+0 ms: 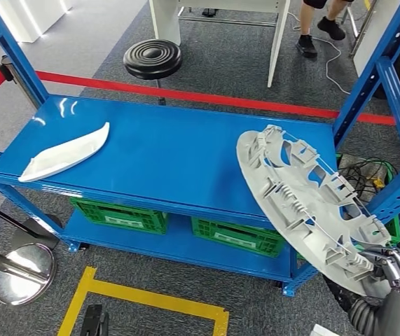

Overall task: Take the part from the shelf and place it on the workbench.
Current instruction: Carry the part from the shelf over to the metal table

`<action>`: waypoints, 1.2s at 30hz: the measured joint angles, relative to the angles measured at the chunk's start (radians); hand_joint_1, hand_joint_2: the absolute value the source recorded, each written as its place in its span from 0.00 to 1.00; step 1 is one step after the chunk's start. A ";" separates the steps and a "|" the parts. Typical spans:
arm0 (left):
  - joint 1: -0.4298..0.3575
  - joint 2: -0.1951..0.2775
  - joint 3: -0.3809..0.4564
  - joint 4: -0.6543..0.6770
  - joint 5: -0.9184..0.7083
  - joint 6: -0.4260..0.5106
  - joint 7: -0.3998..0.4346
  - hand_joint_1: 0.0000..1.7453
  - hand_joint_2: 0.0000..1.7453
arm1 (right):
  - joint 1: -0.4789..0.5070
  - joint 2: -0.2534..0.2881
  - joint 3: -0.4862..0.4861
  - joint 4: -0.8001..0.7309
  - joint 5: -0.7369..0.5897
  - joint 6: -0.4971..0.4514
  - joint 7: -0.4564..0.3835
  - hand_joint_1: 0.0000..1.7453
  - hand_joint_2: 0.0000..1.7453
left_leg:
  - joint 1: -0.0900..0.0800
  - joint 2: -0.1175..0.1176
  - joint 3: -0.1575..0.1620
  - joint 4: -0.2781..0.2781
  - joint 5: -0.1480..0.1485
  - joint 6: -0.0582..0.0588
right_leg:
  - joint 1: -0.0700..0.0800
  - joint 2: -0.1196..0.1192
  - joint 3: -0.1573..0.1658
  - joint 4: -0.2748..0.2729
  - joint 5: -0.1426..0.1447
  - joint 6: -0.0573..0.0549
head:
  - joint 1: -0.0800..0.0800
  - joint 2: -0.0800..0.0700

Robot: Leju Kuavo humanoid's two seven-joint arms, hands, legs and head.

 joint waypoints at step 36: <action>-0.001 0.003 -0.026 0.000 0.010 0.003 -0.014 0.00 0.00 | 0.002 0.004 0.000 -0.002 0.000 0.000 -0.003 1.00 1.00 | -0.001 0.008 0.009 -0.028 0.017 0.047 | -0.007 0.003 -0.135 0.279 -0.135 0.030 | 0.005 0.000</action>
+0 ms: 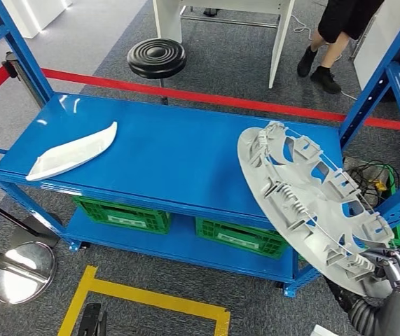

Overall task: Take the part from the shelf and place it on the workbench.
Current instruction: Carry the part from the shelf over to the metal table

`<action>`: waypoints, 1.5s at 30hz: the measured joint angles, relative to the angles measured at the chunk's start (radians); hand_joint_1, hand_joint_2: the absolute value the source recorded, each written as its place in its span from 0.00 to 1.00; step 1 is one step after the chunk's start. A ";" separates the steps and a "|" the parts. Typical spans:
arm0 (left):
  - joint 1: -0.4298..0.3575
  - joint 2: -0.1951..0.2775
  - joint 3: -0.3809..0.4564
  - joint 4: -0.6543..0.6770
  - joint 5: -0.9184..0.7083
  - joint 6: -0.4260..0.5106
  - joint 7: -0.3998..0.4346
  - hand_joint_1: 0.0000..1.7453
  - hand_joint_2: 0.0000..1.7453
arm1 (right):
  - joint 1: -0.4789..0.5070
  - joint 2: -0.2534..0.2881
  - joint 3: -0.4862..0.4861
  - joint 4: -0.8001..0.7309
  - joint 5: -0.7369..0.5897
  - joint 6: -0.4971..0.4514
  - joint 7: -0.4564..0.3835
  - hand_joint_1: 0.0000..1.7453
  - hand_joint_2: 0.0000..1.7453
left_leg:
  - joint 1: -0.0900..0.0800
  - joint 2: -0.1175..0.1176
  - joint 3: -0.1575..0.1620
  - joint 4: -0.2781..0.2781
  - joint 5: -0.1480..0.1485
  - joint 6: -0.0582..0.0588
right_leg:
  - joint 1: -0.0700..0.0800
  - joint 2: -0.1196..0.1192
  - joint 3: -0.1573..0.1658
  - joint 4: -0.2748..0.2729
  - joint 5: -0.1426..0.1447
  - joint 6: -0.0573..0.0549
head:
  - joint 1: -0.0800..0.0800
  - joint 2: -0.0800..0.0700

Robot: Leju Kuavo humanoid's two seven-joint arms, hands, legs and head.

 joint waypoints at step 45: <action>0.003 -0.007 -0.003 0.003 0.000 0.002 -0.002 0.00 0.00 | 0.006 0.003 -0.002 -0.001 0.003 0.000 0.006 1.00 1.00 | -0.005 -0.010 -0.141 0.328 -0.154 -0.055 | -0.015 -0.009 0.141 -0.292 0.144 -0.048 | -0.020 0.000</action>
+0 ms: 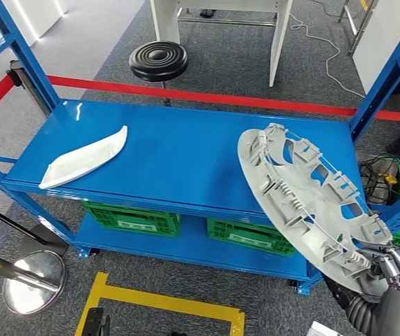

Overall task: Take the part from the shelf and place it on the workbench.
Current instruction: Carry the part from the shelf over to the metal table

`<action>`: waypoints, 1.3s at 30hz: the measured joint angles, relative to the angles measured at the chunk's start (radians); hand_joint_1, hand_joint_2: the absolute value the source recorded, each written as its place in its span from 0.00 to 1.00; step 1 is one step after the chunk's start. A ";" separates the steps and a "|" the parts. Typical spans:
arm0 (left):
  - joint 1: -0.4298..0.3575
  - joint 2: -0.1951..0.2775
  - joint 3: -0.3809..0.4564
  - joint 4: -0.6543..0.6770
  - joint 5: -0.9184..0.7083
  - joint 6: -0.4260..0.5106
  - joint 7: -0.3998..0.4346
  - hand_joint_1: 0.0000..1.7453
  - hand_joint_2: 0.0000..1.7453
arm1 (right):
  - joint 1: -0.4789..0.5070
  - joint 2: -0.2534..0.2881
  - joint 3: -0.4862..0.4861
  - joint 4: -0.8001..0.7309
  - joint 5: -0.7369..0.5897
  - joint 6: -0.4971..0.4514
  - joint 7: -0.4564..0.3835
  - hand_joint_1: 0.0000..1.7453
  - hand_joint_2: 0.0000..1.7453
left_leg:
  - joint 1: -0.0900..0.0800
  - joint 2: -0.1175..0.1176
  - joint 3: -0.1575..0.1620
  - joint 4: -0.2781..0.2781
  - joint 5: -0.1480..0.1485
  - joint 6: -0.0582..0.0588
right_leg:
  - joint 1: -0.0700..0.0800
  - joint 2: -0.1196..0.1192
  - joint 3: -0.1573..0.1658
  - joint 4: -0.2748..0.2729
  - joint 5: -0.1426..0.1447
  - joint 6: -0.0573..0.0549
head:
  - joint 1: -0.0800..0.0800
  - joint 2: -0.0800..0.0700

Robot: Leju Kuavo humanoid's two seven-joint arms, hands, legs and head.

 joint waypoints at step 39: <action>0.006 0.021 -0.003 0.004 0.000 0.019 0.021 0.00 0.00 | 0.004 0.002 0.001 0.008 -0.030 0.000 0.002 1.00 1.00 | -0.041 -0.005 0.121 -0.290 0.140 0.073 | 0.052 0.007 -0.010 0.011 -0.003 0.003 | -0.005 0.000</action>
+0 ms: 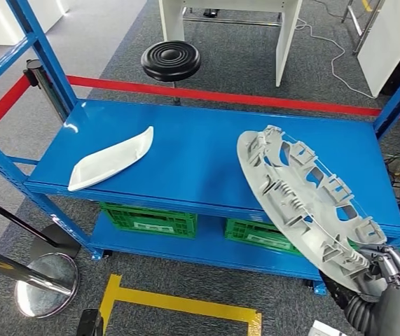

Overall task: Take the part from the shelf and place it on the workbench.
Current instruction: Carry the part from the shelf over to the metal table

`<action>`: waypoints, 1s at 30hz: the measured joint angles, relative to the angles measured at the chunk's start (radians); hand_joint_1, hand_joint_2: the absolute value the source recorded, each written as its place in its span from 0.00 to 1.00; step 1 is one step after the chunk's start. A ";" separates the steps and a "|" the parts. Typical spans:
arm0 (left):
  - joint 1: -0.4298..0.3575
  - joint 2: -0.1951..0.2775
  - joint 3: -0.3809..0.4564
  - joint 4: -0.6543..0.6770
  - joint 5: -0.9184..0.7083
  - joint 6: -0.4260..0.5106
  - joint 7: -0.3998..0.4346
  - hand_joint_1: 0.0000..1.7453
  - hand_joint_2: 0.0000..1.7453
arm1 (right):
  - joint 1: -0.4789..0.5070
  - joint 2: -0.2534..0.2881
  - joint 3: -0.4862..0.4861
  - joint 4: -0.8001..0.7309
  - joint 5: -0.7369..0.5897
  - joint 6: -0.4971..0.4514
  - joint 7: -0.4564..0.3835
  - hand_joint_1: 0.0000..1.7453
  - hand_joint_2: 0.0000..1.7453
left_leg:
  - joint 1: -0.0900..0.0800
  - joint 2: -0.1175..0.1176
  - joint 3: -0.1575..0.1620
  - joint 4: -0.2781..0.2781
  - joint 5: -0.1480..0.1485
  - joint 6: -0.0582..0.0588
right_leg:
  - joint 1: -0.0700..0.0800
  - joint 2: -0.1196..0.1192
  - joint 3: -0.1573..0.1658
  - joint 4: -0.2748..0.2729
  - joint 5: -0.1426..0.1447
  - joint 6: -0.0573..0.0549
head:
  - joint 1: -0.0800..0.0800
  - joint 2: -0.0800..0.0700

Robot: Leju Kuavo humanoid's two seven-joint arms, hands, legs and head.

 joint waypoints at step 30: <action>-0.002 0.003 0.000 0.006 0.000 -0.025 -0.015 0.00 0.00 | -0.024 0.012 0.003 0.006 0.046 0.000 0.005 1.00 1.00 | 0.056 -0.006 0.010 -0.018 0.015 -0.037 | -0.037 0.008 0.014 -0.001 -0.012 0.011 | 0.007 0.000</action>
